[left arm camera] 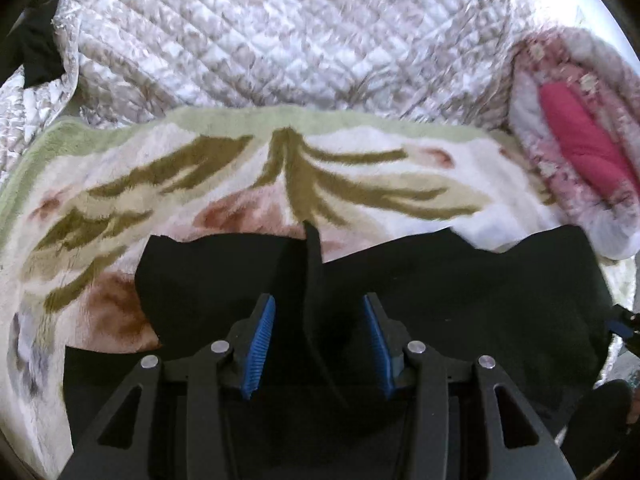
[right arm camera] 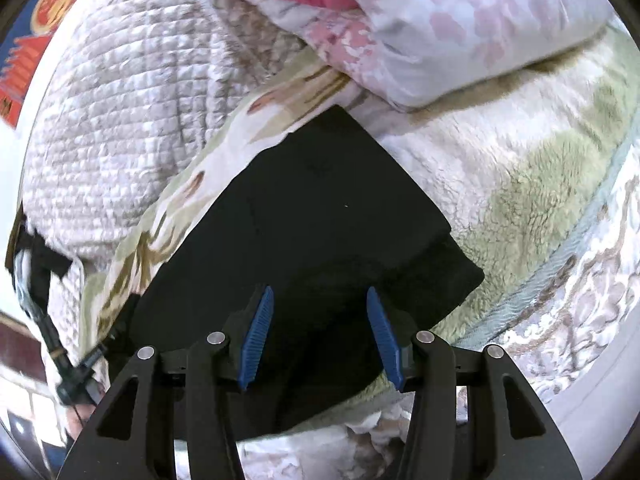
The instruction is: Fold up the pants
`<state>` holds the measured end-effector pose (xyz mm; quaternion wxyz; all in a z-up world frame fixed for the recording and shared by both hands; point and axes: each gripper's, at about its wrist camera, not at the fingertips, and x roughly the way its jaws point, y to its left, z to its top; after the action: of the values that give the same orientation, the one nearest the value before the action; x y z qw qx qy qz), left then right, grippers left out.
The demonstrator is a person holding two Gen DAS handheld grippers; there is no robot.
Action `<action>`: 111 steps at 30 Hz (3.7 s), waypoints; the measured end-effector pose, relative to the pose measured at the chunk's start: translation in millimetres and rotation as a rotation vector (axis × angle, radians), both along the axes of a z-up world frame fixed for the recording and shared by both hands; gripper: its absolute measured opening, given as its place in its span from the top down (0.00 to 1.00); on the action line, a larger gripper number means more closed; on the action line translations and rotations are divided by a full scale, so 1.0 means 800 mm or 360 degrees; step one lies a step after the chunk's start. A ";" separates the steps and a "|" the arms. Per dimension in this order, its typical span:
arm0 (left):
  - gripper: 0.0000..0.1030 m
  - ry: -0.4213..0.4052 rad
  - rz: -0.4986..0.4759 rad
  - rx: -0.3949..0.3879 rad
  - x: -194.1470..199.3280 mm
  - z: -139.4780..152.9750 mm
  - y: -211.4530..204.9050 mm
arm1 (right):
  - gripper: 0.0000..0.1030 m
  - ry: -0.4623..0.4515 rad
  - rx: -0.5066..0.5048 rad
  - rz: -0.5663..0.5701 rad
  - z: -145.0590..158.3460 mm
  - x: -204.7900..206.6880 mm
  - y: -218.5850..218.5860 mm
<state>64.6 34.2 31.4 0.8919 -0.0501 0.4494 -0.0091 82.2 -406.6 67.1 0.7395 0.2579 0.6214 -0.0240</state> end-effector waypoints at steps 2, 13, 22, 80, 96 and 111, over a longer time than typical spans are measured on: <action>0.59 0.0035 0.0036 0.0040 0.001 -0.008 0.004 | 0.52 -0.0007 0.0018 -0.0076 -0.001 -0.005 -0.004; 0.94 -0.0110 0.0179 -0.0162 -0.057 -0.003 0.054 | 0.52 -0.0012 -0.0001 -0.0267 -0.008 -0.013 -0.008; 0.96 -0.0200 0.0229 -0.0301 -0.064 0.023 0.064 | 0.99 -0.0094 0.0083 -0.0319 0.000 -0.011 -0.024; 0.80 -0.0161 0.0489 -0.0277 -0.186 0.023 0.091 | 0.93 -0.0023 -0.0167 -0.0260 0.012 -0.004 -0.064; 0.80 0.0012 0.0211 -0.0287 -0.169 -0.011 0.043 | 0.80 -0.0095 -0.0321 -0.0168 0.055 -0.022 -0.058; 0.80 0.0042 0.0301 -0.0239 -0.162 -0.018 0.073 | 0.71 -0.0054 -0.0224 0.0270 0.029 0.002 0.036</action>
<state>-65.4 92.8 17.4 0.8764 -0.1592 0.4525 0.0422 83.4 -377.7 90.4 0.7656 0.1522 0.6251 -0.0006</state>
